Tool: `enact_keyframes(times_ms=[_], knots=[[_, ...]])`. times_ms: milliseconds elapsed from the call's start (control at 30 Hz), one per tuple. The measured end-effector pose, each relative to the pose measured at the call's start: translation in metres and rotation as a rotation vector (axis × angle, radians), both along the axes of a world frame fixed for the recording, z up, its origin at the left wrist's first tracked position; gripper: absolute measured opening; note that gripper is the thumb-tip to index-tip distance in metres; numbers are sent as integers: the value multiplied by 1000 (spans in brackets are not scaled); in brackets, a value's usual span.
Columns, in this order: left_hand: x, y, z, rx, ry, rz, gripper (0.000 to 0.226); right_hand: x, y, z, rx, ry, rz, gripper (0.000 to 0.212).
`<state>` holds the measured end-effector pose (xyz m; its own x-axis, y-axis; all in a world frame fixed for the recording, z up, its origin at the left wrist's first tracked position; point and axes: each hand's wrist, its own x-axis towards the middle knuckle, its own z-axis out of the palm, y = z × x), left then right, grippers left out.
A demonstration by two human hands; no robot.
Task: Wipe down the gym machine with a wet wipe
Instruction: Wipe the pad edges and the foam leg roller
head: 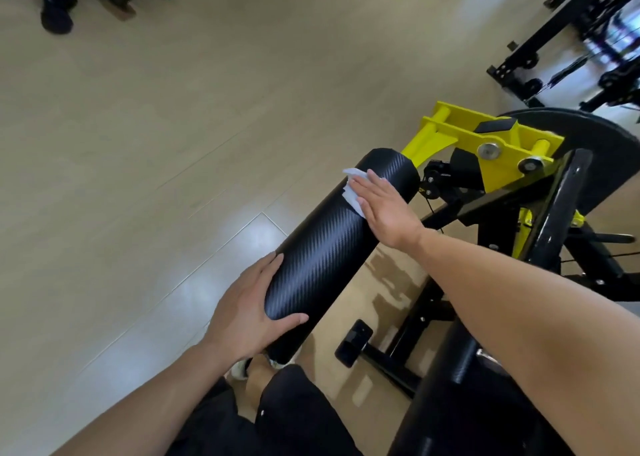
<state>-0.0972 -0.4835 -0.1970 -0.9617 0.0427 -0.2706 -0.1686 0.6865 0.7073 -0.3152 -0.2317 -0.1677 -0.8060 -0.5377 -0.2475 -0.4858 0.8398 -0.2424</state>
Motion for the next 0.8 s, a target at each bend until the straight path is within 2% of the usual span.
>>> enact_keyframes(times_ms=[133, 233, 333, 400, 467, 567, 733, 800], knots=[[0, 4, -4, 1, 22, 103, 101, -38, 19, -11, -24, 20, -119, 71], [1, 6, -4, -24, 16, 113, 100, -64, 27, -16, -31, 63, -235, 65], [2, 8, -1, -49, 20, 111, 99, -74, 17, -23, -158, 98, -548, 53], [0, 9, 0, -60, 6, 100, 100, -63, -1, -26, -178, 94, -795, 52], [-1, 8, 2, -61, -30, 66, 103, -41, -17, -28, -183, 101, -879, 53], [-3, 3, 7, -11, -88, 0, 106, 7, -30, -30, -280, 86, -854, 54], [-13, -6, 12, 384, -265, 141, 80, 119, -50, -36, -369, 105, -478, 55], [-16, -7, 22, 470, -306, 164, 66, 162, -62, -36, -359, 90, -359, 53]])
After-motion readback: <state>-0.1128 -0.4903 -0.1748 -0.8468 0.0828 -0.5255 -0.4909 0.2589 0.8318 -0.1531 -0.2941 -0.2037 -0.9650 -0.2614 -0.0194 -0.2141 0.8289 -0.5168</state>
